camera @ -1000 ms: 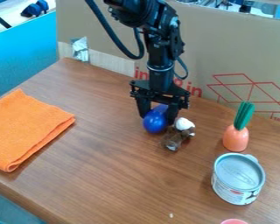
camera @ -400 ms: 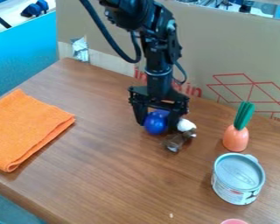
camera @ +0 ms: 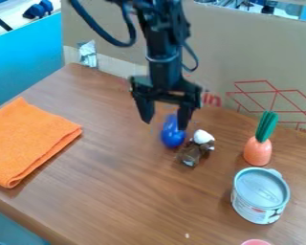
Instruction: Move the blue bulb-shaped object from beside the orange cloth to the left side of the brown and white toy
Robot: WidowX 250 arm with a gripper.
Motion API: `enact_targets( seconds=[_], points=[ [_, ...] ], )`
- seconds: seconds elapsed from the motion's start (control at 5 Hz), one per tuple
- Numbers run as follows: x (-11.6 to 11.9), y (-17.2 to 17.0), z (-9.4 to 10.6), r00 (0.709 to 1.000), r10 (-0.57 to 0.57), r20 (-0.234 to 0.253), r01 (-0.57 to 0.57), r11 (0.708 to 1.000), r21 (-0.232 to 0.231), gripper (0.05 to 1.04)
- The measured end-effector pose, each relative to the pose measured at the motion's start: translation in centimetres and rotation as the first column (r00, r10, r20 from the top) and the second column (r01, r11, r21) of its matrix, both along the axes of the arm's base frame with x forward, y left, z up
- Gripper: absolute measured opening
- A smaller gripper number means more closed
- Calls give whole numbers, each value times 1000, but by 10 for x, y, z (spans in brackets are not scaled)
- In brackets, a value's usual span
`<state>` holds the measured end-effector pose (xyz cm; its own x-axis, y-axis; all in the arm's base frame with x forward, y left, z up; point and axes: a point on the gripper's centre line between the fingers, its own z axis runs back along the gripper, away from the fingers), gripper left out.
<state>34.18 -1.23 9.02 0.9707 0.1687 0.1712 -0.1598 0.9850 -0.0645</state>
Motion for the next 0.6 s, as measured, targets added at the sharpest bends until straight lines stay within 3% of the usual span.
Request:
enact_targets(
  seconds=[0.2,0.4,0.6],
  points=[
    [-16,-3,22,998,-45,33,45,999,6,1007],
    [-39,-26,36,975,-221,-36,222,975,6,1007],
    [-63,-56,45,945,-318,-73,322,945,57,1007]
  ],
)
